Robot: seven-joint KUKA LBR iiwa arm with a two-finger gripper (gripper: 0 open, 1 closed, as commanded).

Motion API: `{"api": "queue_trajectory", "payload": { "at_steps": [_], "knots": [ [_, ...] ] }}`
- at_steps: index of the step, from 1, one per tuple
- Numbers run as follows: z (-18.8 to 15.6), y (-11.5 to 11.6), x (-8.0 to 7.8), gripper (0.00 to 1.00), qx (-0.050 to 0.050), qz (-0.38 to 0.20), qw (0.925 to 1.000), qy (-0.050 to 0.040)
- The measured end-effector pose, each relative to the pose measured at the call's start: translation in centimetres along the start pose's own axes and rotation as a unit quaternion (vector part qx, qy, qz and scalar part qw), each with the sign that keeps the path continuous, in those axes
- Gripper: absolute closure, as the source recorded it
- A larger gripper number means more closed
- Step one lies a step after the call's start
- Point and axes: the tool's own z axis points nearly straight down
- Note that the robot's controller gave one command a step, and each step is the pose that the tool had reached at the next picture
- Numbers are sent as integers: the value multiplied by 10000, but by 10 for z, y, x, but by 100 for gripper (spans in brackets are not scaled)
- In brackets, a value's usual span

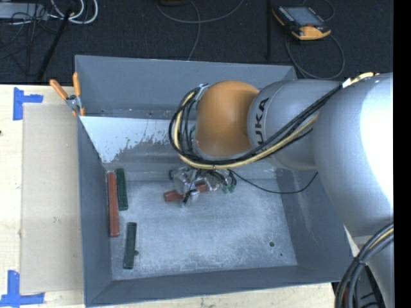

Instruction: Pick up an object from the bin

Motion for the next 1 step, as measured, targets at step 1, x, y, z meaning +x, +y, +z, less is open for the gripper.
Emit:
{"api": "queue_trajectory", "payload": {
  "at_steps": [1],
  "knots": [
    [-146,-21,21,100,16,-203,9998,-23]
  ]
}}
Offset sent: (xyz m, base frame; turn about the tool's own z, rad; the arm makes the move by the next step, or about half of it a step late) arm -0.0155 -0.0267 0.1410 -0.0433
